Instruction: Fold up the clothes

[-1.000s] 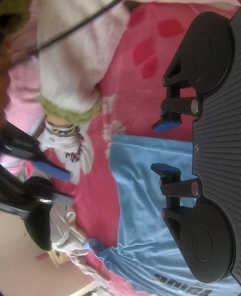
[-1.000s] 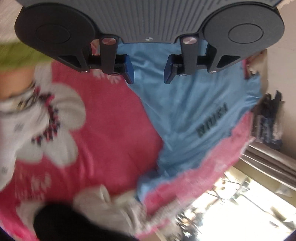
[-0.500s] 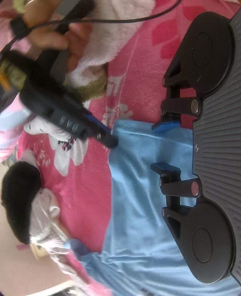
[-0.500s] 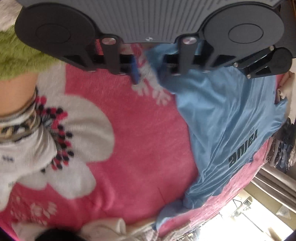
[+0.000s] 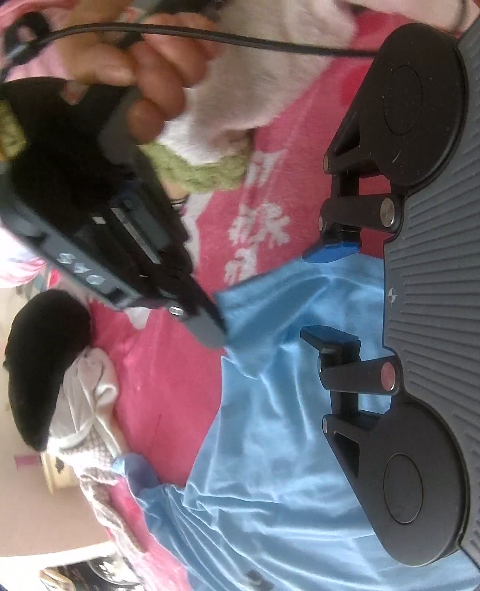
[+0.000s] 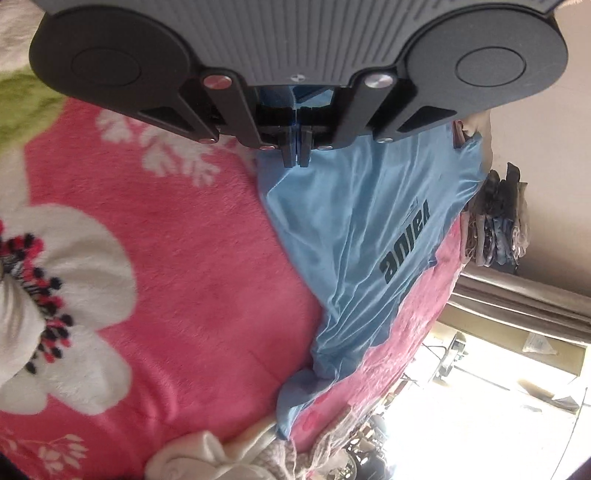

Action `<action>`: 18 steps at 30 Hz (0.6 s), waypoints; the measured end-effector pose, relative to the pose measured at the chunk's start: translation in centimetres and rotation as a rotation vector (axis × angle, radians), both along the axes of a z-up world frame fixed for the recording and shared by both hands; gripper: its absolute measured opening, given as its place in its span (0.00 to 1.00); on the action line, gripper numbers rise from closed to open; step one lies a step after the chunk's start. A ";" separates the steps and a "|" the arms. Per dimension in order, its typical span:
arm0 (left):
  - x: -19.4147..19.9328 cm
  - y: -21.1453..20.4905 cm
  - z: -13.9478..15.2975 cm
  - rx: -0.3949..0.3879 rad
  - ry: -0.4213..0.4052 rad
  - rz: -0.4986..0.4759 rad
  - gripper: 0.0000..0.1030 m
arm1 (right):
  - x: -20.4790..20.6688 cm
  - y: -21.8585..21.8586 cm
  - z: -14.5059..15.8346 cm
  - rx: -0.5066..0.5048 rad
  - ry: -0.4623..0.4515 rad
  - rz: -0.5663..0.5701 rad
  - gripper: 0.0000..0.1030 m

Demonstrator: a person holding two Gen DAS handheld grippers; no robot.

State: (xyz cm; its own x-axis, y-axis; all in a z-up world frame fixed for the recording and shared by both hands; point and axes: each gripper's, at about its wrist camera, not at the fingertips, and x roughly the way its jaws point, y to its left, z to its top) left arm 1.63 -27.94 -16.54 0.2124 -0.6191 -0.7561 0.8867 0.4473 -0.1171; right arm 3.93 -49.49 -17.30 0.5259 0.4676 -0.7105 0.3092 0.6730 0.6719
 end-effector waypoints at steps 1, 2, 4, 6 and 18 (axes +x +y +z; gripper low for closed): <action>0.2 0.1 0.2 -0.013 0.022 0.008 0.37 | 0.2 0.2 -0.1 -0.002 0.006 0.002 0.01; 0.3 0.3 0.4 -0.025 0.044 0.016 0.37 | 0.4 0.4 -0.1 -0.006 0.012 0.003 0.01; 0.6 0.5 0.5 -0.033 0.063 0.032 0.38 | 0.8 0.9 -0.1 -0.002 0.008 0.019 0.01; 0.7 0.7 0.5 -0.040 0.068 0.048 0.38 | 1.1 1.4 0.0 0.004 0.000 0.040 0.01; 3.1 1.7 -0.7 -0.077 0.150 0.172 0.21 | 0.6 1.5 -0.5 -0.030 -0.029 0.058 0.01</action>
State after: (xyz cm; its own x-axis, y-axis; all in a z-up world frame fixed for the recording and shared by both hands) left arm 4.72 -26.22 -17.28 0.2085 -0.6405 -0.7391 0.7684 0.5748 -0.2813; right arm 4.51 -48.02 -17.75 0.5187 0.4770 -0.7095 0.2497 0.7092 0.6593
